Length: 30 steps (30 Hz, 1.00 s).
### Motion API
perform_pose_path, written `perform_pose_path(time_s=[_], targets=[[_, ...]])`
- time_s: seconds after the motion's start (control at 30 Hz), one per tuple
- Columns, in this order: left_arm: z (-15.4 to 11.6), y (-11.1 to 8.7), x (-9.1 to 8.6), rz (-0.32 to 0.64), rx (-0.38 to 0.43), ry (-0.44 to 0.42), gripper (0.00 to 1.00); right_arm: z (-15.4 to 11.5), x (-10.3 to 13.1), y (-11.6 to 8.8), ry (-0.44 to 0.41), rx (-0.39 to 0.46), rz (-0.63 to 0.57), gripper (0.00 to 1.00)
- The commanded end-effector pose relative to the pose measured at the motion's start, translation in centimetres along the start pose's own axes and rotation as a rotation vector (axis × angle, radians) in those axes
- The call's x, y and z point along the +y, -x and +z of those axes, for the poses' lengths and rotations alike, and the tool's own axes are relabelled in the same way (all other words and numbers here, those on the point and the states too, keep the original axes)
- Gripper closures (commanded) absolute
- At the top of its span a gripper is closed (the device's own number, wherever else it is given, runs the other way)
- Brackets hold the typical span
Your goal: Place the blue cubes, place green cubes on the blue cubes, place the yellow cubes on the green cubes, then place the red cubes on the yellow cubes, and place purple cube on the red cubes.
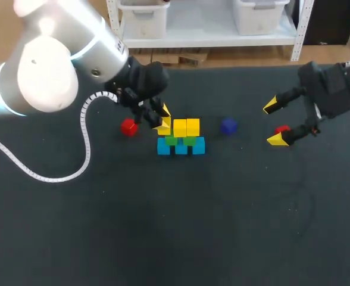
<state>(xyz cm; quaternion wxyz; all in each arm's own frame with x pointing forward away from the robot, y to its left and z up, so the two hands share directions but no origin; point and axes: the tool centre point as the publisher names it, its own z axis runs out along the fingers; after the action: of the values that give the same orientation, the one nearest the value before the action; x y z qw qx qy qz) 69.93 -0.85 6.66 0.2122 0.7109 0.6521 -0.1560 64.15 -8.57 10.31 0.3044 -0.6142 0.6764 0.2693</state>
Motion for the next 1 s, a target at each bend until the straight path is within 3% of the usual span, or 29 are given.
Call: perform_pose_path(time_s=[0.03,1.0], targets=[[0.18,0.03,0.27,0.001,0.0,-0.005,1.0,0.07,-0.07,-0.04,0.001,-0.003,-0.001,0.0],[0.71,0.14,0.16,-0.001,-0.004,-0.016,1.0,0.07,-0.07,-0.04,0.001,-0.003,-0.001,0.0]])
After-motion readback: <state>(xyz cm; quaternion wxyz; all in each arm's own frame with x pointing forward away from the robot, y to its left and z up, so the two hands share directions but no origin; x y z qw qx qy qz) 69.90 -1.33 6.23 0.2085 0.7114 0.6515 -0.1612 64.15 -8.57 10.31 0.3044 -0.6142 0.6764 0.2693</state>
